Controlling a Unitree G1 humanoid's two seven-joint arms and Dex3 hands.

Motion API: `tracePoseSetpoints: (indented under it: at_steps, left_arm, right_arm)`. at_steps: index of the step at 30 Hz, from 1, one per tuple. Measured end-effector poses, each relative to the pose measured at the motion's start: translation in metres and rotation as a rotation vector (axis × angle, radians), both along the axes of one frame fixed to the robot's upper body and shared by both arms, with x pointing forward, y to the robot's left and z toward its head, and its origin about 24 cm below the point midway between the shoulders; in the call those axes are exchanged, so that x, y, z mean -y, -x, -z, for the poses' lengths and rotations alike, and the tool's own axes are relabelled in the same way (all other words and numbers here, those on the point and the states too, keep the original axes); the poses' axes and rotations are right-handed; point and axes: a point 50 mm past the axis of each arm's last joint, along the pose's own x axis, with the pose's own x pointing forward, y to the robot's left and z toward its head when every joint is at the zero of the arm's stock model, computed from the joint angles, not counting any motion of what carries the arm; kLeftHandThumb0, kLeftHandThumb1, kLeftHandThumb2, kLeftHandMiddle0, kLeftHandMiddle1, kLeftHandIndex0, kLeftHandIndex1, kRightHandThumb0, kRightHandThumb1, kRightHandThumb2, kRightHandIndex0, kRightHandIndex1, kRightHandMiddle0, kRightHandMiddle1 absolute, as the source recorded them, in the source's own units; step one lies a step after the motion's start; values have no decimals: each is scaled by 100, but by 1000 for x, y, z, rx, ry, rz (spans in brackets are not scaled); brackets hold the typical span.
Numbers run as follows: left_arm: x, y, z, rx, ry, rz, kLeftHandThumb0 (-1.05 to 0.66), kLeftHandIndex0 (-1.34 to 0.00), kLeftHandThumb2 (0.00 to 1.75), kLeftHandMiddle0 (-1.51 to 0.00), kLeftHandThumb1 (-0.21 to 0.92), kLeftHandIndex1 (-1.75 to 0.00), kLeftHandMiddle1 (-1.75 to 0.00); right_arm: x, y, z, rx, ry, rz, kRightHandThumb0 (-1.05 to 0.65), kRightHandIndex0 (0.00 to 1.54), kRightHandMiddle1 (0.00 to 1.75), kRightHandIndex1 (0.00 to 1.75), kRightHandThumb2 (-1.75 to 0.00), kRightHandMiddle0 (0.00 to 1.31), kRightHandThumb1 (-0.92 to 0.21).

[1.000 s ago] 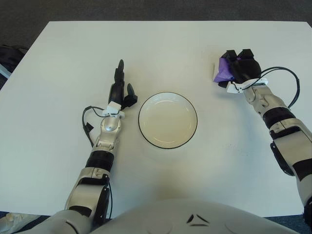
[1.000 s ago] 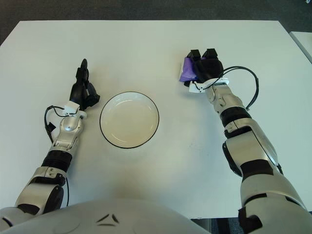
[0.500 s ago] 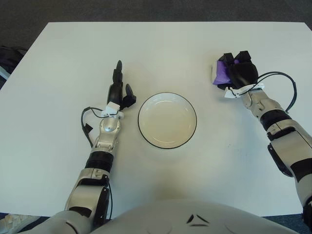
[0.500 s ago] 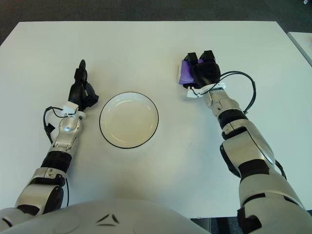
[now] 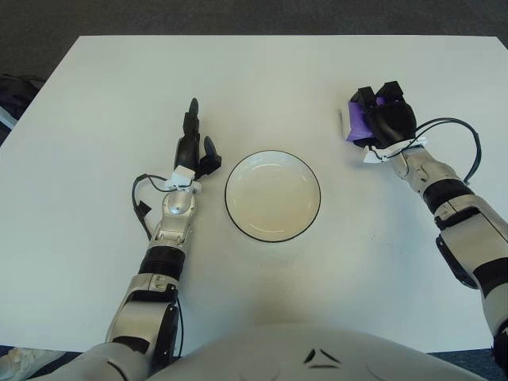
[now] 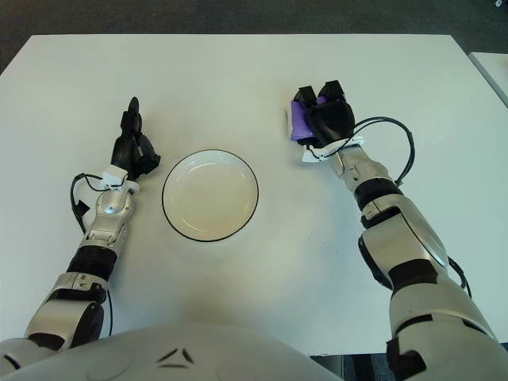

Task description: Put the tissue paper into the plate.

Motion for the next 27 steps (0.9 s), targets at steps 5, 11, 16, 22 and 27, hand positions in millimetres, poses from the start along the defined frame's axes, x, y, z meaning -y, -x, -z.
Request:
tracePoseSetpoints:
  at_steps: [5,11,16,22,27]
  left_arm:
    - [0,0,0,0,-1,0,-79,0,111,-4,92,-8,-1]
    - [0,0,0,1,-1,1,-78,0,111,-5,92,-11,-1]
    - [0,0,-1,4,-4,2,-78,0,112,-7,92,-14,-1]
    - [0,0,-2,6,-5,4,-78,0,112,-7,92,-15,-1]
    - [0,0,-1,4,-4,9,-77,0,111,-6,92,-15,-1]
  right_arm:
    - [-3,0,-9,9,-34,-16,0,77,175,170,-154,54,-12]
    - [-16,-2,-25,10,-62,-53,0,79,175,168,-154,54,-11]
    - [-28,-4,-57,27,-121,-80,0,80,175,168,-155,54,-10]
    - [-41,2,-100,109,-184,-149,0,81,175,168,-156,54,-10]
    - [-54,15,-132,177,-213,-223,0,81,175,169,-157,54,-9]
